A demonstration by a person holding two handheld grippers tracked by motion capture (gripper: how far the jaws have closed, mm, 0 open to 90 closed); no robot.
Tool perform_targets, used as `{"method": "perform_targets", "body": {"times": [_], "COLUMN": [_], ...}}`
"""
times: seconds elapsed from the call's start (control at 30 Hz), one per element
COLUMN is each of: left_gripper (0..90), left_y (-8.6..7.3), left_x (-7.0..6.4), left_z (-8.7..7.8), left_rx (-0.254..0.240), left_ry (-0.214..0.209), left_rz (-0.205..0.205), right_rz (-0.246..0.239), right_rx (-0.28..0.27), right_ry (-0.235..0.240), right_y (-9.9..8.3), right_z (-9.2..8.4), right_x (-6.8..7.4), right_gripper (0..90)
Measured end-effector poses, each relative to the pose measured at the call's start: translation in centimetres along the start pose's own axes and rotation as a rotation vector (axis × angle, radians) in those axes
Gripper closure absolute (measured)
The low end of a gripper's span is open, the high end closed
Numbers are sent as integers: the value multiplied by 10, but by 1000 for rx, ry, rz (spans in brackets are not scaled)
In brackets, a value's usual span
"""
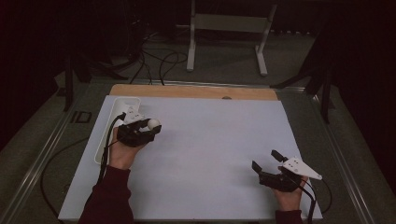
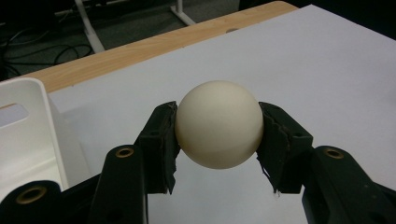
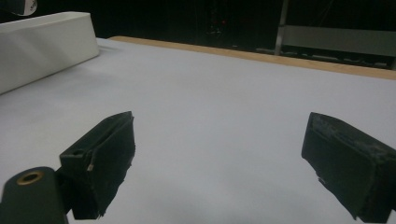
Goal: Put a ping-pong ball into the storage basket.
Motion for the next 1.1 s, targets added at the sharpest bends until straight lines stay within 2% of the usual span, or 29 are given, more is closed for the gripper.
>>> {"method": "perform_targets", "body": {"times": [0.47,0.73,1.1], "left_gripper": [512,512,512], "left_y": [-4,-5,-5], "left_x": [6,6,16], "left_z": [-4,-7,-17], "left_rx": [3,-11,-17], "left_ry": [8,3,21], "left_rz": [1,17,3], "right_rz": [1,1,-7], "right_rx": [-1,-3,0], "right_ry": [2,4,8], "right_y": [0,1,0], "right_z": [0,0,1], "right_x": [0,1,2], "right_gripper": [93,93,93]}}
Point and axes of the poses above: each handheld gripper's, and its own axes: z roughly forward along the jaws, y roughly out of its top, x roughly to its left, the point moved 5 cm from there along z, roughly forward along the jaws, and after that the axes turned 10 degrees about -z, right-handed, at the moved point
